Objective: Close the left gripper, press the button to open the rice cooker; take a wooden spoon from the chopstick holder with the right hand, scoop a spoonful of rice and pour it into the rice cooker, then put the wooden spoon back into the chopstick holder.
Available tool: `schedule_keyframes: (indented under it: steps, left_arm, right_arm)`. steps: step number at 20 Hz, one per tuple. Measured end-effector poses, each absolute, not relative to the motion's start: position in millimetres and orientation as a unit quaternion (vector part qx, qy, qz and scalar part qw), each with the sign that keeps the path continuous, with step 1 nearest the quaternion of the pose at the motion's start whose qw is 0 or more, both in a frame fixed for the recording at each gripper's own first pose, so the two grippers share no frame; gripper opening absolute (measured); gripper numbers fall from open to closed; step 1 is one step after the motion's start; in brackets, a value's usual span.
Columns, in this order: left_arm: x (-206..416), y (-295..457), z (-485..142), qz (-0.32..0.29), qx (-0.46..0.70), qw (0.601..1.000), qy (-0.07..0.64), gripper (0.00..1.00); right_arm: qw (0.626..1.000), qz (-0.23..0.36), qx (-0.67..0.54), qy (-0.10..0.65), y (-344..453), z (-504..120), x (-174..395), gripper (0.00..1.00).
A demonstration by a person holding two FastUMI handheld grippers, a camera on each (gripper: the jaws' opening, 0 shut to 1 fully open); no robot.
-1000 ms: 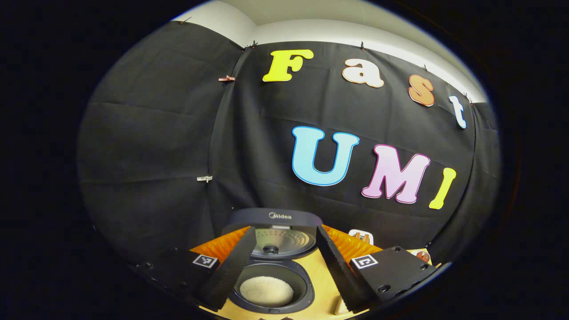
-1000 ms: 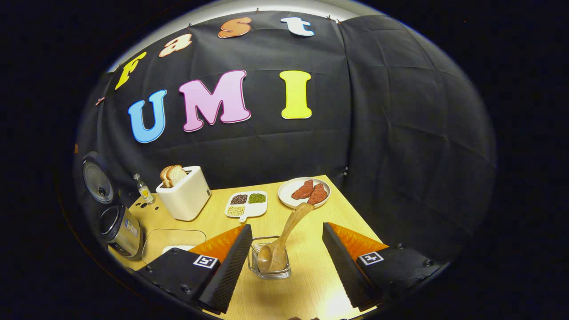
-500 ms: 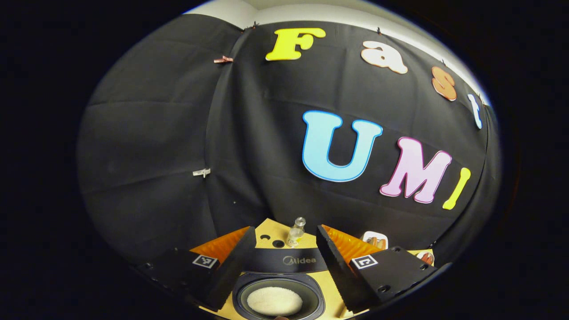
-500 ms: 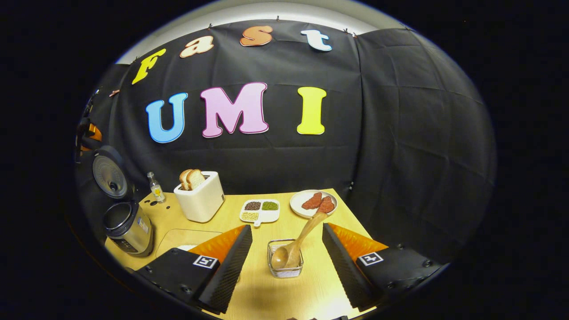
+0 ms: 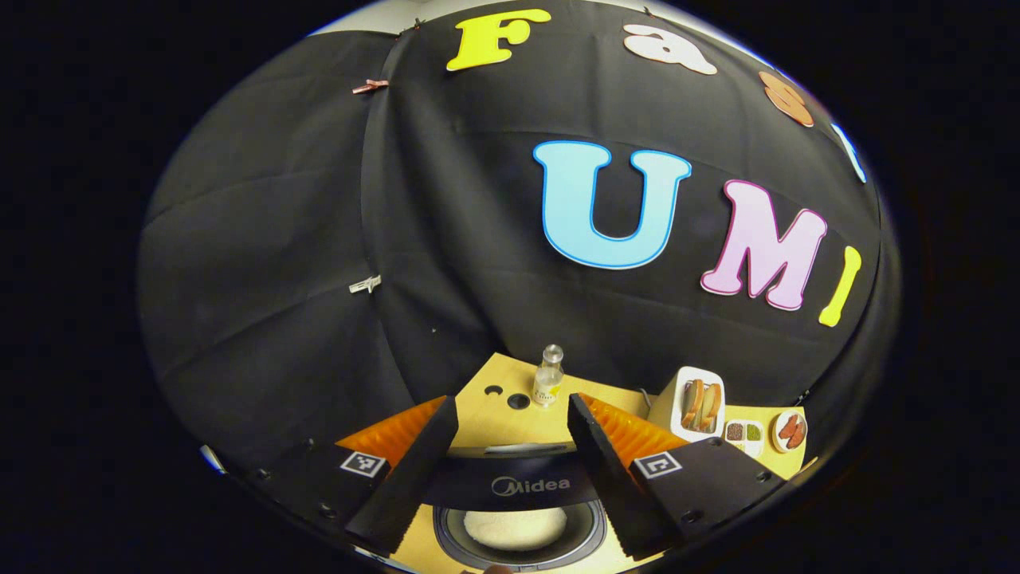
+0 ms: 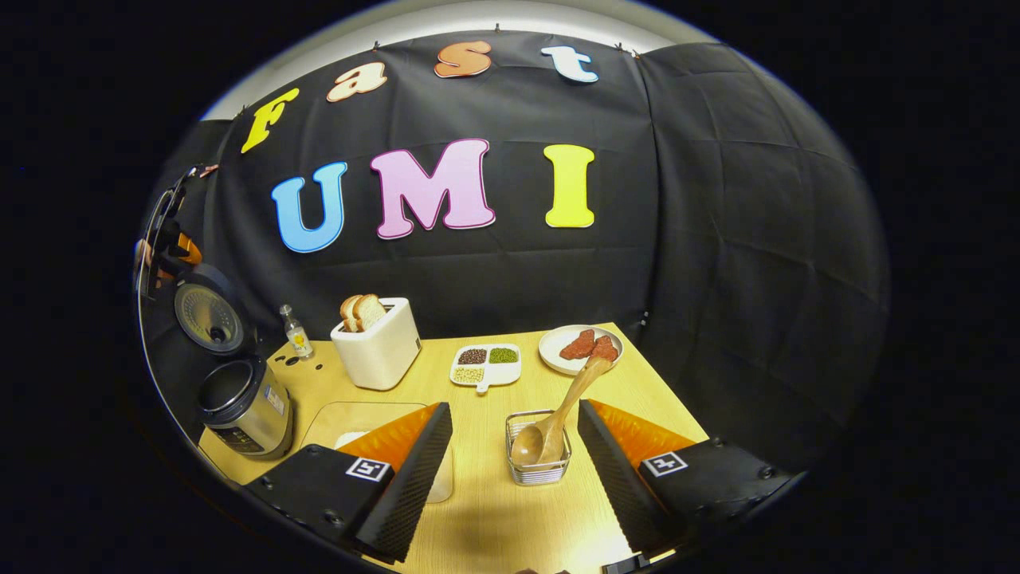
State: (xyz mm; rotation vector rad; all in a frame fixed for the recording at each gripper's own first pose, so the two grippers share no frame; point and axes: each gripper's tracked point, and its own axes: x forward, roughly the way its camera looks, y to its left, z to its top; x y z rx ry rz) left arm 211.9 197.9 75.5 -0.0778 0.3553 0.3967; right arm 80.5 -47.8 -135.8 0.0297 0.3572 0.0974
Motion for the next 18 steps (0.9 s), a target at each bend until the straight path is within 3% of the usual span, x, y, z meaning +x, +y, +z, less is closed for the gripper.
schedule_keyframes:
  steps: [7, 18]
  left_arm:
    - [158, 161, 2, 0.19, -0.071, 0.951, 0.233, 0.98]
    - [125, 139, -121, 0.195, -0.052, 0.935, 0.293, 0.98]
  right_arm:
    - [0.981, 0.06, 0.014, 0.183, -46, -140, 85, 0.99]
    - [0.981, 0.068, 0.002, 0.182, -39, -136, 88, 0.99]
